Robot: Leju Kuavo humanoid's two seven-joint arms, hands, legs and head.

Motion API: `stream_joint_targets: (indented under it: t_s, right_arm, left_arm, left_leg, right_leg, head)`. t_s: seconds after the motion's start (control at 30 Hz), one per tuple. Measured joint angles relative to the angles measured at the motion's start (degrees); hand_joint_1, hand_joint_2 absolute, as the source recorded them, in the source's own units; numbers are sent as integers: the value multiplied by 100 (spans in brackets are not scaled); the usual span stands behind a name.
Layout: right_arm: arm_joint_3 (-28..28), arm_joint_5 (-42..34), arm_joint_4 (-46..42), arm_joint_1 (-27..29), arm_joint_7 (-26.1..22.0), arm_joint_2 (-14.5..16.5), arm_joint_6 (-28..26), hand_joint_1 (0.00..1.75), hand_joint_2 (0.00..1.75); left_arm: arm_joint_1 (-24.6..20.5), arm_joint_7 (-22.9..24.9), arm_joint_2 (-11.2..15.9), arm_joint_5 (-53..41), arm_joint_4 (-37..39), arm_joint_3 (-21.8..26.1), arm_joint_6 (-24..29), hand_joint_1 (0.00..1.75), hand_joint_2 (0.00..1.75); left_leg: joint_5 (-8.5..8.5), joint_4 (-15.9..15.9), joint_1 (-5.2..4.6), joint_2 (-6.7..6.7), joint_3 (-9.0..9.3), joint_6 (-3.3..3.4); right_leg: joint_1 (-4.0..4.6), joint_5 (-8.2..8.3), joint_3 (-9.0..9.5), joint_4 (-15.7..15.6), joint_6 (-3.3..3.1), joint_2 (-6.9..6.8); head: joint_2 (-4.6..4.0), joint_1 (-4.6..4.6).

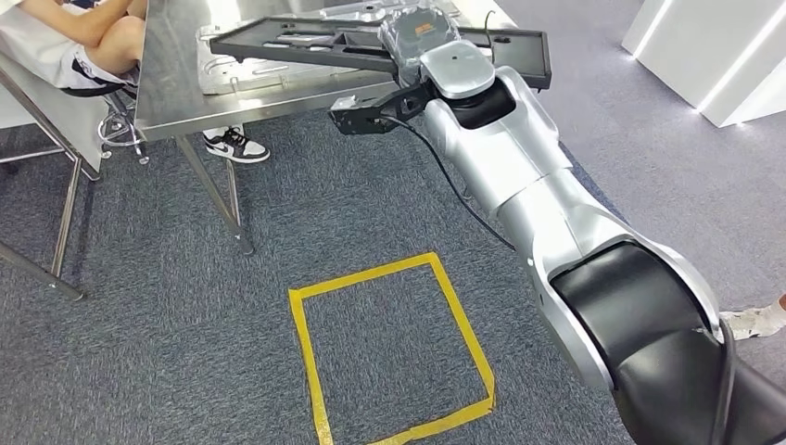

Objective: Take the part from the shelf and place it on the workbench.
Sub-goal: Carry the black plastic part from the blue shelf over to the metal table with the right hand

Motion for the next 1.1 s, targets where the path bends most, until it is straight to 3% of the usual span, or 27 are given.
stream_joint_targets:
  t_s: [0.07, 0.1, 0.13, 0.2, 0.27, 0.33, 0.43, 0.5, 0.57, 0.6, 0.63, 0.67, 0.7, 0.77, 0.83, 0.9, 0.97, 1.07, 1.1]
  right_arm:
    - [1, -1, 23, -4, -2, 0, 7, 175, 175]
    - [2, -1, 35, 6, -3, 0, 9, 175, 175]
    - [3, -1, 44, 17, -4, 0, 10, 175, 175]
    - [4, -1, 52, 22, -4, 0, 7, 175, 175]
    - [4, -1, 51, 6, -4, 4, 4, 175, 175]
    - [4, -1, 51, -3, -3, 10, 4, 175, 175]
    - [4, -1, 48, -7, -2, 21, 3, 175, 175]
    - [4, -1, 45, -19, -2, 39, 3, 175, 175]
    - [5, -1, 48, -21, -3, 54, 3, 175, 175]
    - [8, -1, 50, -12, -4, 59, 3, 175, 175]
    - [15, -1, 51, -3, -5, 64, 3, 175, 175]
    - [28, -1, 52, 4, -7, 68, 3, 175, 175]
    - [43, -1, 51, 6, -7, 72, 3, 175, 175]
    - [72, -2, 50, -1, -7, 76, 3, 175, 175]
    - [87, -3, 50, -5, -8, 78, 4, 175, 175]
    - [94, -6, 49, -7, -8, 80, 6, 175, 175]
    - [96, -9, 44, -22, -5, 81, 7, 175, 175]
    - [98, -10, 46, -36, 2, 81, 12, 175, 175]
    - [99, -10, 49, -30, 3, 81, 14, 175, 175]
  left_arm:
    - [-1, -1, 4, -8, 0, 0, -1, 0, 175]
    - [-2, -2, 5, -16, 0, 0, -2, 0, 175]
    - [-1, -5, 7, -25, 0, 0, -4, 0, 175]
    - [1, -8, 4, -35, 0, 0, -7, 0, 175]
    - [10, -9, -21, -36, 2, 0, -11, 0, 175]
    - [15, -13, -43, -36, 4, 0, -16, 0, 175]
    - [15, -16, -30, -36, 2, 0, -16, 0, 175]
    - [19, -18, -20, -36, 0, 0, -16, 0, 175]
    - [23, -19, -20, -39, 0, 0, -19, 0, 175]
    - [27, -19, -20, -43, 0, 0, -21, 0, 175]
    - [32, -19, -20, -47, 0, 0, -24, 0, 175]
    - [35, -18, -20, -51, 0, 0, -26, 0, 175]
    - [38, -14, -20, -53, 0, 0, -30, 0, 175]
    - [48, 0, -27, -54, 1, 0, -39, 0, 175]
    - [46, 15, -35, -55, 2, 0, -49, 0, 175]
    - [36, 18, -32, -59, 2, -1, -65, 0, 175]
    - [37, 13, -26, -68, 1, -2, -81, 0, 175]
    - [31, 11, -19, -80, 0, -2, -90, 0, 175]
    - [28, 11, -17, -83, 0, -2, -92, 0, 175]
  left_leg:
    - [-9, 2, -29, -7, 6, 46]
    - [-15, 6, -48, -16, 11, 59]
    - [-24, 12, -66, -30, 16, 68]
    - [-47, 26, -94, -63, 35, 79]
    - [-68, 40, -113, -85, 35, 69]
    - [-70, 40, -105, -89, 20, 33]
    - [-132, 97, -106, -75, 8, -43]
    - [-353, 510, -73, -49, -185, -117]
    - [-617, 1217, -4, -28, -568, -199]
    - [-653, 1458, 34, -17, -724, -240]
    - [-583, 1507, 72, -7, -791, -281]
    - [-409, 1329, 107, 4, -742, -320]
    - [-170, 970, 144, 16, -595, -361]
    - [97, 295, 162, 23, -275, -406]
    - [81, 74, 129, 13, -161, -361]
    - [61, 62, 112, 5, -148, -254]
    - [37, 40, 106, 1, -98, -150]
    - [-18, 29, 61, 0, -17, -32]
    - [-39, 30, 38, -4, 10, -6]
  right_leg:
    - [16, -283, -355, 711, -21, 4]
    - [24, -307, -467, 909, -34, 4]
    - [35, -224, -484, 905, -56, 4]
    - [82, 167, -222, 307, -143, 7]
    - [139, 411, 110, -372, -244, 5]
    - [174, 419, 230, -614, -284, 4]
    - [118, 453, 312, -746, -301, -7]
    - [73, 467, 383, -819, -312, -31]
    - [57, 450, 405, -827, -314, -44]
    - [47, 436, 411, -822, -305, -47]
    - [29, 417, 417, -812, -285, -48]
    - [5, 393, 428, -796, -255, -47]
    - [-23, 362, 444, -774, -216, -45]
    - [-49, 300, 459, -725, -129, -36]
    - [-38, 274, 457, -712, -53, -27]
    - [-49, 248, 465, -722, 16, -28]
    - [-71, 125, 394, -529, 50, -29]
    - [-32, -250, -159, 511, 18, -20]
    - [-11, -300, -360, 816, -2, -18]
  head:
    - [0, 0]
    - [0, 0]
    - [0, 0]
    - [0, 1]
    - [0, 2]
    - [0, 5]
    - [0, 2]
    - [0, -4]
    - [0, -7]
    - [0, -8]
    - [0, -7]
    - [0, -8]
    - [0, -8]
    - [0, -9]
    - [0, -9]
    - [0, -8]
    - [0, -7]
    - [0, -2]
    - [0, -2]
